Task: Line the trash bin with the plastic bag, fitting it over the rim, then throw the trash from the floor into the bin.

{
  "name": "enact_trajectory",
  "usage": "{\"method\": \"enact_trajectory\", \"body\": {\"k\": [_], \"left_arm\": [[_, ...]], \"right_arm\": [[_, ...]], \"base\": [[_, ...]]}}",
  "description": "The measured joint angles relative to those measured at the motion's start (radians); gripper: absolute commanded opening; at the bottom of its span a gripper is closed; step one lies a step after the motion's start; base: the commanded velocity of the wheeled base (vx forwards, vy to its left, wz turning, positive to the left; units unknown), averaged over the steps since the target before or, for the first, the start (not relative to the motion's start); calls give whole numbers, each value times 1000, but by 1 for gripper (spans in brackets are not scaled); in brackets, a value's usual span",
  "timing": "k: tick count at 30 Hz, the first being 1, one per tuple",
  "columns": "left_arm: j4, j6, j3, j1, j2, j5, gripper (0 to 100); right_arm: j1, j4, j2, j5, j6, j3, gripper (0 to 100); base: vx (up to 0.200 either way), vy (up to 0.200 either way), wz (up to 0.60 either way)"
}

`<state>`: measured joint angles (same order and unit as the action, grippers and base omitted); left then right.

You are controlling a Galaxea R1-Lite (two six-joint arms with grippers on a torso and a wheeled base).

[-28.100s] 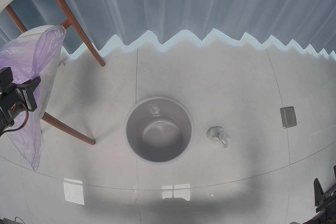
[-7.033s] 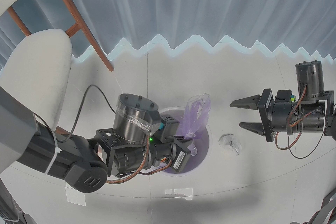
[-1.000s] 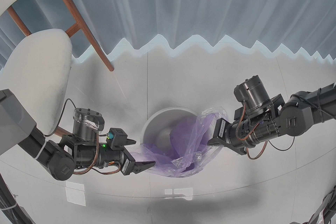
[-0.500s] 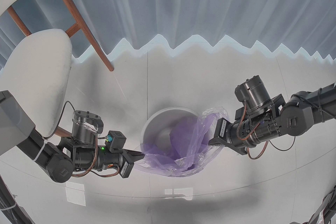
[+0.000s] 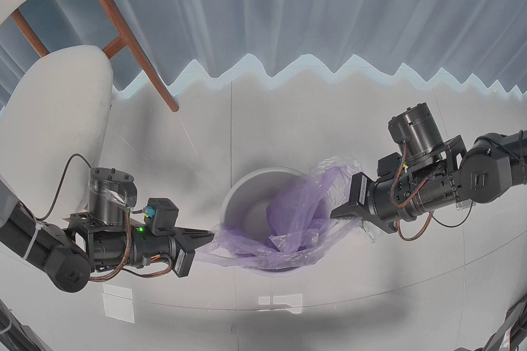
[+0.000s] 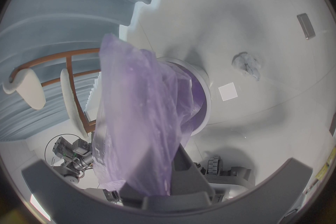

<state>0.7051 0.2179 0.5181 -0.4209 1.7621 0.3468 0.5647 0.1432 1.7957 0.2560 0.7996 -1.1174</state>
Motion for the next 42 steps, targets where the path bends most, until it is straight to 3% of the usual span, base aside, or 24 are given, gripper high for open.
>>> {"method": "enact_trajectory", "body": {"k": [15,34,42], "left_arm": [[30,-269,-40,-1,-80,-109,0],[32,-623,-66,-17,-152,-254,0],[29,-686,-66,-17,-158,-332,0]], "right_arm": [[-10,1,-17,17,-94,33,0],[-77,-7,24,48,-389,-33,0],[-115,-7,55,72,-429,-98,0]], "base": [[0,0,0],[0,0,0],[0,0,0]]}}
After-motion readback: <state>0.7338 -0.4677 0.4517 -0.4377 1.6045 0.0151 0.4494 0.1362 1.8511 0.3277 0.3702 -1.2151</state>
